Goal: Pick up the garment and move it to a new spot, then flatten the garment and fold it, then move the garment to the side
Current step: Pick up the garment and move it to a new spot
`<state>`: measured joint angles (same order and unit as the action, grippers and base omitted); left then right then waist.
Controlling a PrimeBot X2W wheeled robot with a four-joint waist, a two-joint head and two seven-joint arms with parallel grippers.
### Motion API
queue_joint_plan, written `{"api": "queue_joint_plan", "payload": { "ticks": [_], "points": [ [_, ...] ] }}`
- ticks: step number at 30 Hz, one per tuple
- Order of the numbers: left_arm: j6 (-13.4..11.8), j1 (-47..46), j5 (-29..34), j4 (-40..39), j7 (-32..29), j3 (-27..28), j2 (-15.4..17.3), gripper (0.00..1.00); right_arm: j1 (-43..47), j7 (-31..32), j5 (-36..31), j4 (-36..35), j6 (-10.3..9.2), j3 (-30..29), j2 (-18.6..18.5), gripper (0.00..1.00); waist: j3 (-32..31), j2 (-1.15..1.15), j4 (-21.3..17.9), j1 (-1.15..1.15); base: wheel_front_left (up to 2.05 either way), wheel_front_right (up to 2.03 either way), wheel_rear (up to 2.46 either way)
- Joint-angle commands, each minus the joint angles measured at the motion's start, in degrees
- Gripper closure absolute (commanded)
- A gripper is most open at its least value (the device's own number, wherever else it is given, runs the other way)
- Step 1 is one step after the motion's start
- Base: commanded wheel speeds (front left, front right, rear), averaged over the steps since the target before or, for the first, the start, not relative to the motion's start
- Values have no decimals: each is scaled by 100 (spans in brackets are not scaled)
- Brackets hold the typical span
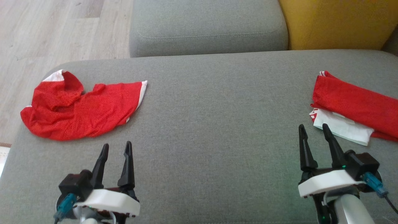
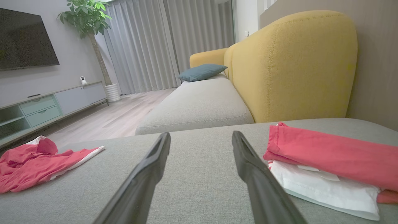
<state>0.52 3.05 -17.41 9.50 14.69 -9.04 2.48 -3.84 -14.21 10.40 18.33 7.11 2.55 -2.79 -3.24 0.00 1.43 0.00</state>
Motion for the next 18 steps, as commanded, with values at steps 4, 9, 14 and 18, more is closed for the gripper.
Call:
{"api": "queue_joint_plan", "payload": {
  "ticks": [4,9,14,18],
  "points": [
    [19,-287,-34,-163,31,142,40,0,-144,-78,94,-190,37,109,-10,0,19,0,64,0,0,0,0],
    [11,-333,-12,-150,31,125,40,0,-80,-78,149,-188,37,160,-10,0,22,0,319,0,0,0,0],
    [35,-365,43,-129,31,156,40,0,-38,-78,233,-191,37,285,-10,0,3,0,771,0,0,0,0],
    [56,-379,99,-124,31,240,40,0,-16,-78,302,-173,37,469,-10,0,-21,0,1220,0,0,0,0]
  ]
}}
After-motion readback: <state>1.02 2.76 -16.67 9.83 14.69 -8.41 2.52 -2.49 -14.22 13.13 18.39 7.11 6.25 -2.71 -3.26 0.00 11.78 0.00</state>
